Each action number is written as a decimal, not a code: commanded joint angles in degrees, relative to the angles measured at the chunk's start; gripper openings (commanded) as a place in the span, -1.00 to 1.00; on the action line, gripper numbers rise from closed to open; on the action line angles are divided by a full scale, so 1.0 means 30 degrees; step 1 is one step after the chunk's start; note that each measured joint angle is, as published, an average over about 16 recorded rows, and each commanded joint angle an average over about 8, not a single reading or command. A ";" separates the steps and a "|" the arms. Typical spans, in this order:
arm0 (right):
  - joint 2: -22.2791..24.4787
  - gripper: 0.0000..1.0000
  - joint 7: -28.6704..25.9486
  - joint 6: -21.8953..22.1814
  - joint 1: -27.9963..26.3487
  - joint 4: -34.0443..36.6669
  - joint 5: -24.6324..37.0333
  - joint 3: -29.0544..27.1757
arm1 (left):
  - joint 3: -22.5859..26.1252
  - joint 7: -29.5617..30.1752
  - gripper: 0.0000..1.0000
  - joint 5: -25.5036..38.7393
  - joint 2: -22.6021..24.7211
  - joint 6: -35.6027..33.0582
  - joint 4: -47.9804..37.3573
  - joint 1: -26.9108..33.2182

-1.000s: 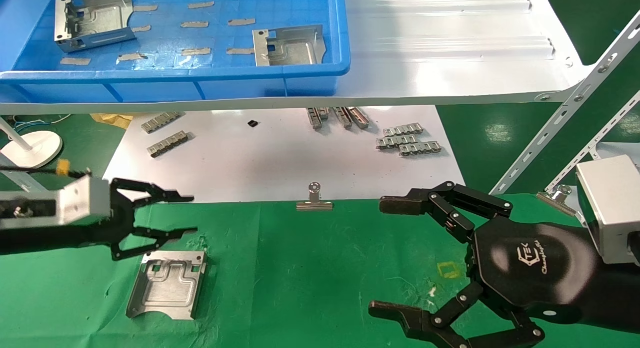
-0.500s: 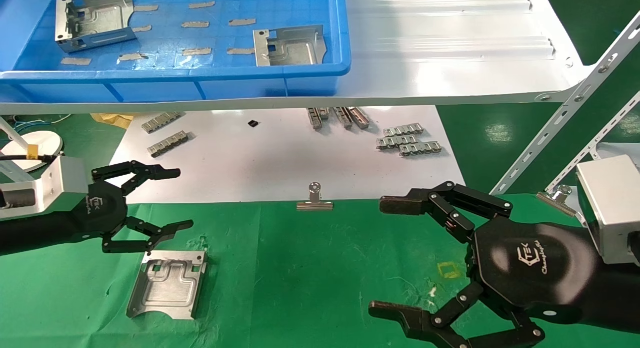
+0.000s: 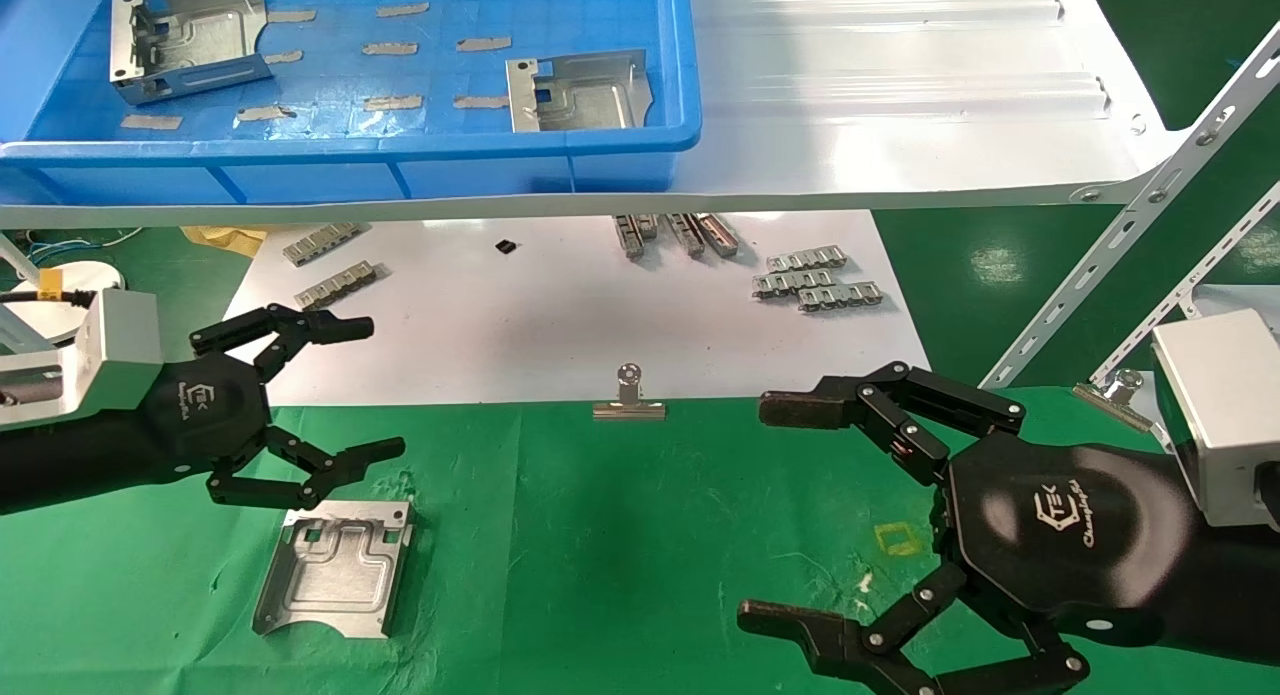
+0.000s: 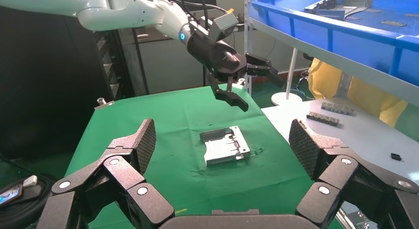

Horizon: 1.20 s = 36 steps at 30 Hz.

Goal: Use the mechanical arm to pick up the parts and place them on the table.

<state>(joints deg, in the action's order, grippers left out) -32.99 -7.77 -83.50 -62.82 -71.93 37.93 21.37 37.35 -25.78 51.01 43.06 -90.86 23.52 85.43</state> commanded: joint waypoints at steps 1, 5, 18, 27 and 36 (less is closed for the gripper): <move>0.0000 1.00 0.0000 0.0000 0.0000 0.0000 0.0000 0.0000 | -0.0300 0.0514 1.00 -0.0129 -0.0113 0.0073 0.0704 -0.0336; 0.0000 1.00 0.0000 0.0000 0.0000 0.0000 0.0000 0.0001 | -0.0893 0.1530 1.00 -0.0383 -0.0337 0.0216 0.2096 -0.0999; 0.0001 1.00 0.0001 0.0001 -0.0001 0.0000 -0.0001 0.0002 | -0.2839 0.4863 1.00 -0.1218 -0.1070 0.0687 0.6663 -0.3176; 0.0001 1.00 0.0002 0.0001 -0.0001 0.0000 -0.0002 0.0003 | -0.4183 0.7164 1.00 -0.1795 -0.1577 0.1013 0.9817 -0.4680; 0.0001 1.00 0.0002 0.0001 -0.0001 0.0000 -0.0003 0.0004 | -0.5529 0.9470 1.00 -0.2373 -0.2085 0.1339 1.2976 -0.6186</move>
<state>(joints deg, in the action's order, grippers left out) -32.98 -7.76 -83.49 -62.83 -71.93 37.92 21.38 20.76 2.62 43.90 36.81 -86.84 62.44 66.87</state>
